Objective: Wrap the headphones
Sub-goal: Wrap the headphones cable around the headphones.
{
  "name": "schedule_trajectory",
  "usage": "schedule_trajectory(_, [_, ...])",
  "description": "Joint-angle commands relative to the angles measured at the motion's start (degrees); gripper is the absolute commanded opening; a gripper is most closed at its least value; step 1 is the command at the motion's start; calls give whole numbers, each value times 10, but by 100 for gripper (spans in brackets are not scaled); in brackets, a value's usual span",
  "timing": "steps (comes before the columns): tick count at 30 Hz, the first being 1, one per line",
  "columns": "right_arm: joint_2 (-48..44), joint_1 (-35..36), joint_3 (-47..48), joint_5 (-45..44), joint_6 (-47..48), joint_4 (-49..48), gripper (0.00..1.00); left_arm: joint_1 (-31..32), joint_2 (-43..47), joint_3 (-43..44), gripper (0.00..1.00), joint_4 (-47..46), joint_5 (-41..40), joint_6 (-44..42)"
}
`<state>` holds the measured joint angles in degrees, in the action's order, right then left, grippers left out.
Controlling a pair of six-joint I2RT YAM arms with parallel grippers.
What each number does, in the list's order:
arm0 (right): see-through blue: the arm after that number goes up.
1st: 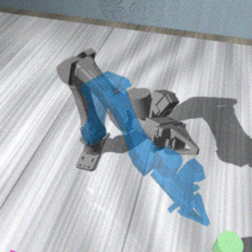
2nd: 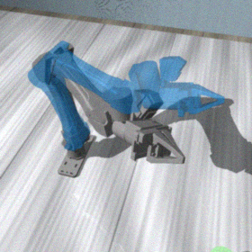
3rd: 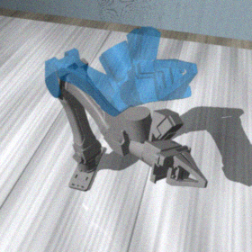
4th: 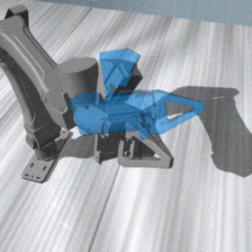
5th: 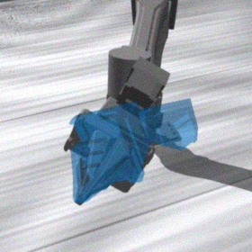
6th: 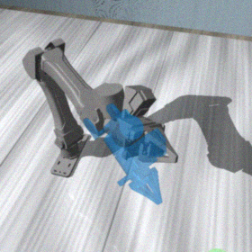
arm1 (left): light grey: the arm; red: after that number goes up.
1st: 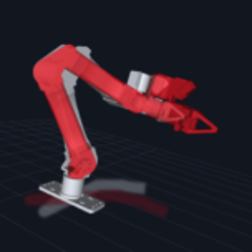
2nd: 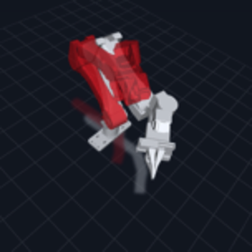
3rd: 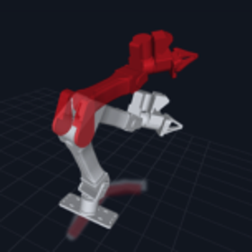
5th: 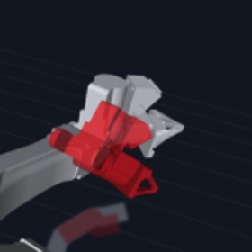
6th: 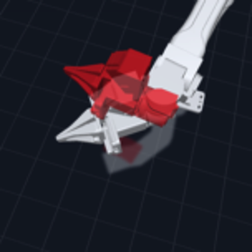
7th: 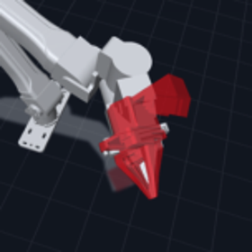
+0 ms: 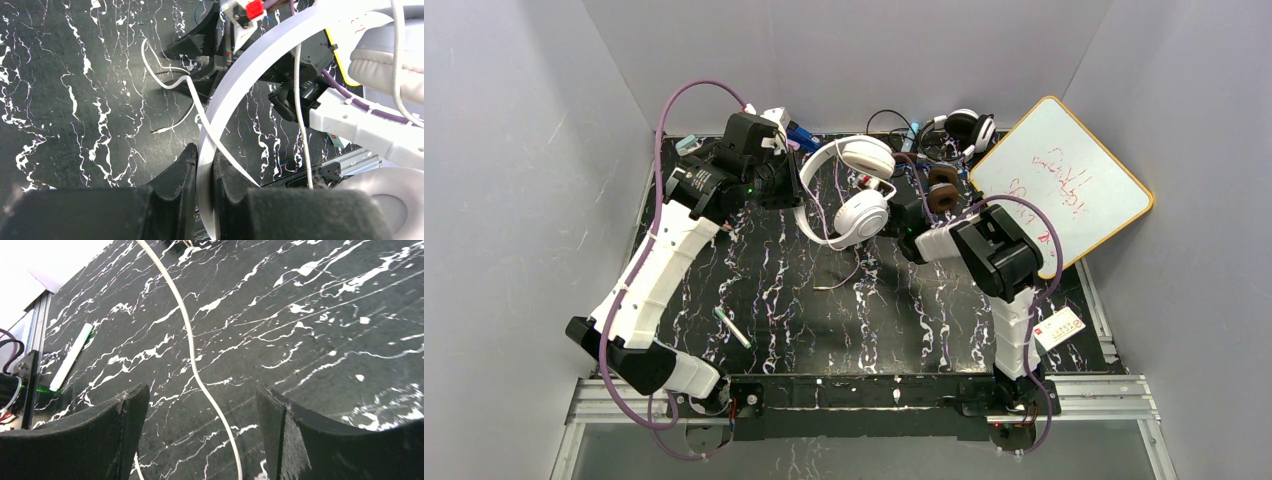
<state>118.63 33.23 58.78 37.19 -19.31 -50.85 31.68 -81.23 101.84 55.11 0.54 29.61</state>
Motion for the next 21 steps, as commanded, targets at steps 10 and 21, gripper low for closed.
schedule_trajectory(10, [48,20,111,-9,-6,26,6,1,26,7,0,-11,18,7])
schedule_trajectory(21, [-77,-112,213,-90,-74,142,1,1,31,-23,0,-16,47,2])
